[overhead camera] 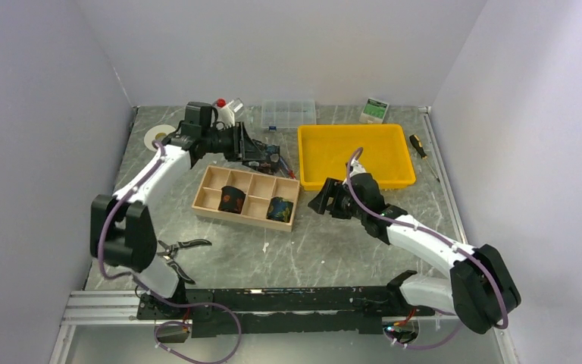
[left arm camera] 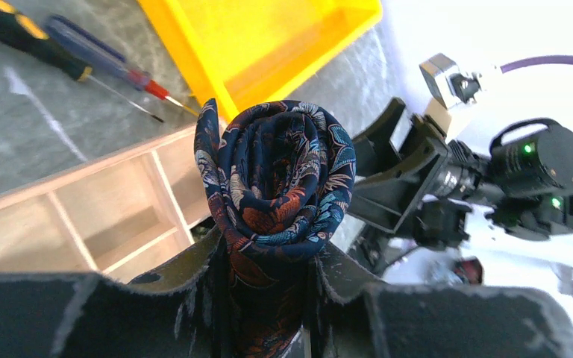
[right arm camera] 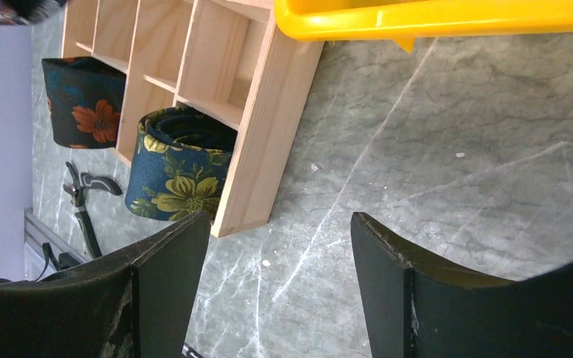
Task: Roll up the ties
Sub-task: Place the tie in the storage box.
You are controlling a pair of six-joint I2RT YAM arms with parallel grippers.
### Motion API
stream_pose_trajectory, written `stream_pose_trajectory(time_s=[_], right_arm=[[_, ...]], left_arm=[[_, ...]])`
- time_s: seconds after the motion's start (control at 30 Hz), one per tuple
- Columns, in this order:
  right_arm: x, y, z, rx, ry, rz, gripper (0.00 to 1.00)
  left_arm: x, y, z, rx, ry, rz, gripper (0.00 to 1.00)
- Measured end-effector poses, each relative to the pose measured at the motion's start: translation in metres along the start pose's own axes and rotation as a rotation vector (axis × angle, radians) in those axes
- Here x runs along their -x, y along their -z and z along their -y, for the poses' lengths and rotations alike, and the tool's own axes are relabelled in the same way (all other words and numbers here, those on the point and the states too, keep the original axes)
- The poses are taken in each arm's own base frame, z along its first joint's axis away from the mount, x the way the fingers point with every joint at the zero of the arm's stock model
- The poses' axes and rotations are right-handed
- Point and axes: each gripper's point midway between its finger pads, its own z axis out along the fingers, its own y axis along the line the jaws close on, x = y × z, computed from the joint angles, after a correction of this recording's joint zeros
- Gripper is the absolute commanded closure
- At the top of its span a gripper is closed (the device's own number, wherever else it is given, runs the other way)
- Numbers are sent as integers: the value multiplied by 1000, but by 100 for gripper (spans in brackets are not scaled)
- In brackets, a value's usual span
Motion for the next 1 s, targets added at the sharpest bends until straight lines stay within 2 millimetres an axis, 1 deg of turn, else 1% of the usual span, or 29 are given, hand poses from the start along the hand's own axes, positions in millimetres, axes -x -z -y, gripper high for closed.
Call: stream_pose_trajectory(time_s=[0.13, 0.27, 0.4, 0.5, 0.6, 0.67, 0.8, 1.0], right_arm=[[6, 4, 5, -2, 1, 19, 27], [4, 8, 11, -6, 0, 27, 27], [2, 13, 16, -9, 0, 30, 27], [2, 16, 17, -9, 0, 35, 27], [2, 19, 18, -10, 1, 40, 27], [4, 20, 17, -8, 4, 45, 27], [5, 22, 18, -6, 12, 53, 27], [3, 22, 23, -17, 10, 49, 27]], left_arm=[[-12, -21, -9, -147, 50, -115, 97], [-19, -41, -21, -207, 63, -199, 97], [-29, -62, -50, -197, 101, -268, 97], [-42, -74, -74, -157, 144, -327, 97], [-52, -80, -93, -110, 174, -369, 97], [-55, -81, -99, -87, 184, -385, 97], [-54, -79, -104, -38, 170, -396, 97], [-60, -82, -108, 51, 126, -425, 97]])
